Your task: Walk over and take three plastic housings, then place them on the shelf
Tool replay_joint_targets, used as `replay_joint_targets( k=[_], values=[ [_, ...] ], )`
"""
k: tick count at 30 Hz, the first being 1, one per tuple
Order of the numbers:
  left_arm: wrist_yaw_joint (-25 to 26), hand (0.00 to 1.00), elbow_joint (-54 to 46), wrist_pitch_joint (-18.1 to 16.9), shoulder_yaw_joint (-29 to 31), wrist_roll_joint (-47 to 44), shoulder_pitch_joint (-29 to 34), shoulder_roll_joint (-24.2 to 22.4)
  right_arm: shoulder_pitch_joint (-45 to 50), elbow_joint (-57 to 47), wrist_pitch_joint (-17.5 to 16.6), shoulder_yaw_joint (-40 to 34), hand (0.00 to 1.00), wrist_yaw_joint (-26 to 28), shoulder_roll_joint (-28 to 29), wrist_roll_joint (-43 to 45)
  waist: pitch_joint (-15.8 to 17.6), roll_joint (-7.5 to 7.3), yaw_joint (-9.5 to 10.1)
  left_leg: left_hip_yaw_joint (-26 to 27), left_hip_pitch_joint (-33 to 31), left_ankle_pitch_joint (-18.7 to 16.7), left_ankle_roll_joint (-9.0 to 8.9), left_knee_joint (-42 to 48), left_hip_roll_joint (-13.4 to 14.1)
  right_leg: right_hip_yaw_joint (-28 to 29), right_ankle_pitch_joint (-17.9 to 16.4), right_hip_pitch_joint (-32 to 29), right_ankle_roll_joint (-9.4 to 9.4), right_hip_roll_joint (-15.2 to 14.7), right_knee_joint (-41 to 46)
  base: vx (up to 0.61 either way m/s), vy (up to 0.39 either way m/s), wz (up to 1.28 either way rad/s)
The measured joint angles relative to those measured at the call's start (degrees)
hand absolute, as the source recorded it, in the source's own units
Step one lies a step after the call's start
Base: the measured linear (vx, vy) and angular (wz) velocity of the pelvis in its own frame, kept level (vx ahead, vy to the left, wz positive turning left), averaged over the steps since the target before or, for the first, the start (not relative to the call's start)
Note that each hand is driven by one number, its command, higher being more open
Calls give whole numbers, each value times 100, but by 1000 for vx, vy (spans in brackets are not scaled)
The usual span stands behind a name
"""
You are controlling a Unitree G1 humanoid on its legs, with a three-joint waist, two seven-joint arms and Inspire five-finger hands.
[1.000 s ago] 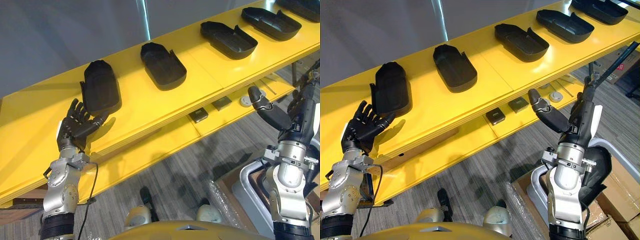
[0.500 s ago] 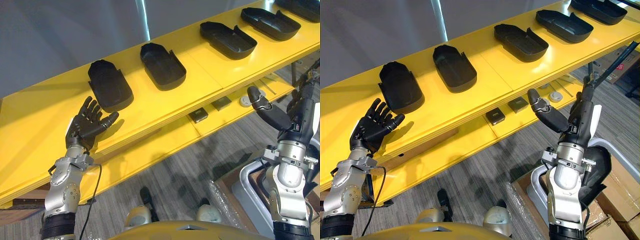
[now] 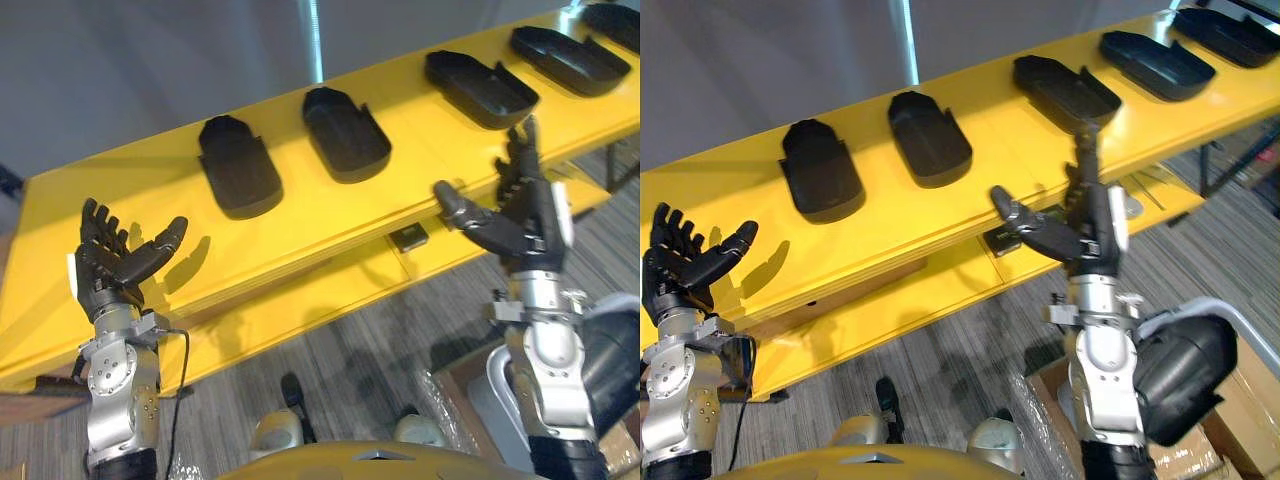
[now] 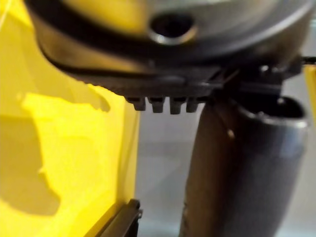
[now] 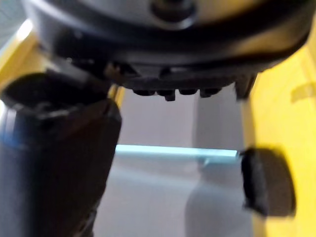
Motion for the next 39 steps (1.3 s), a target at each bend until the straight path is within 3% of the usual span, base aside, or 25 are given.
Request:
replay_joint_targets(
  k=[5,12,20,28,39],
  values=[
    [64,100,-439,-31,-215,217,219,-76,-945,269,-68,682,100,9,135,-39,-28,-53,315,-399,-51,15,14,-4,-101,-439,-146,220,-20,-34,17,-37,-12,48],
    [-119,100,-1002,-94,-250,215,809,-400,-1397,1031,-37,782,100,-564,533,-464,-44,-75,458,-627,-111,87,38,-1,-235,-692,-160,326,39,-123,62,7,-6,21],
    [-409,100,-1323,-105,-572,195,1234,-611,-1902,2162,610,922,100,-1288,740,-475,-60,-57,625,-804,-113,117,46,-3,-254,-851,-242,405,42,-126,140,-20,-22,10],
    [-422,100,-1324,-109,-683,170,1411,-746,-2078,2788,1066,1225,100,-1158,722,-470,-65,-52,755,-960,-208,158,23,-1,-245,-986,-347,352,29,-118,306,-17,-36,10],
    [-578,100,-1328,-135,-860,172,1404,-747,-2282,3172,1176,1417,100,-951,713,-465,-65,-52,752,-974,-235,163,21,-1,-243,-989,-476,245,26,-167,509,-17,-30,0]
  ],
)
